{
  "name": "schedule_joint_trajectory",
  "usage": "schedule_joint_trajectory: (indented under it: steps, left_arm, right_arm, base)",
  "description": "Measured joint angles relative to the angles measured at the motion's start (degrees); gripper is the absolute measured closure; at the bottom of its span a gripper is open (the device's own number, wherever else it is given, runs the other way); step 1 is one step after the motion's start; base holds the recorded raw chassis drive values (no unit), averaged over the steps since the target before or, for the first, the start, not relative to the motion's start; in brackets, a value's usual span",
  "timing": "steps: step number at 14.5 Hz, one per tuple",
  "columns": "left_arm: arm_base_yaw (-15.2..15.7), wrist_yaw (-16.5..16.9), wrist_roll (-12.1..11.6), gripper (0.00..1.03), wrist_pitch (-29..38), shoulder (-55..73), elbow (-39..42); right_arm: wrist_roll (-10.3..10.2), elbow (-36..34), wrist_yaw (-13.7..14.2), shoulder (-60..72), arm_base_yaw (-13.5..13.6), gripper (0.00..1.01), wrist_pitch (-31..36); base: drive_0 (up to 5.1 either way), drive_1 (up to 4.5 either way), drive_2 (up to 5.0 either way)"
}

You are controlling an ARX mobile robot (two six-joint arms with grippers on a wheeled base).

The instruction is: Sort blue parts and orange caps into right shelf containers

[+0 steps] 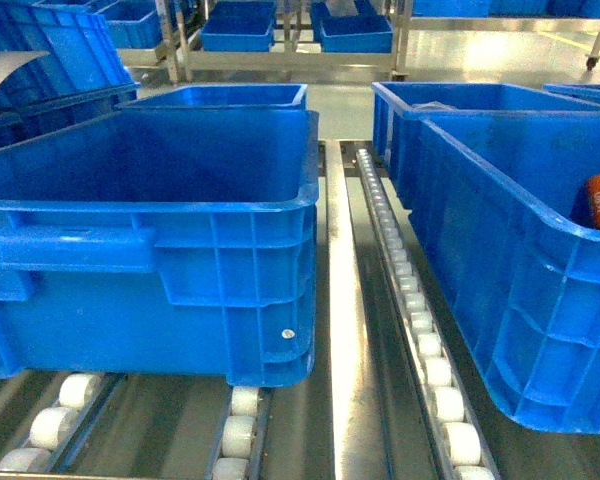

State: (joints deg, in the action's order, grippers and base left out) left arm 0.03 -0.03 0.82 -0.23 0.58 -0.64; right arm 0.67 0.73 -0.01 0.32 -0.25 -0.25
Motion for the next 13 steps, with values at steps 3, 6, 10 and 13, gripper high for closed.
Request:
schedule_joint_trajectory:
  steps: [3, 6, 10, 13]
  left_arm:
    - [0.0, 0.0, -0.1, 0.05, 0.0, 0.0, 0.0]
    - [0.0, 0.0, -0.1, 0.05, 0.0, 0.0, 0.0]
    - [0.0, 0.0, -0.1, 0.05, 0.0, 0.0, 0.0]
    - [0.0, 0.0, -0.1, 0.05, 0.0, 0.0, 0.0]
  right_arm:
    - [-0.1, 0.0, 0.0, 0.0, 0.0, 0.04, 0.0]
    - [-0.1, 0.0, 0.0, 0.0, 0.0, 0.03, 0.0]
    - [-0.1, 0.0, 0.0, 0.0, 0.0, 0.03, 0.0]
    - [-0.1, 0.0, 0.0, 0.0, 0.0, 0.03, 0.0]
  base:
    - [0.0, 0.00, 0.0]
    - [0.0, 0.00, 0.0]
    - [0.0, 0.00, 0.0]
    - [0.0, 0.00, 0.0]
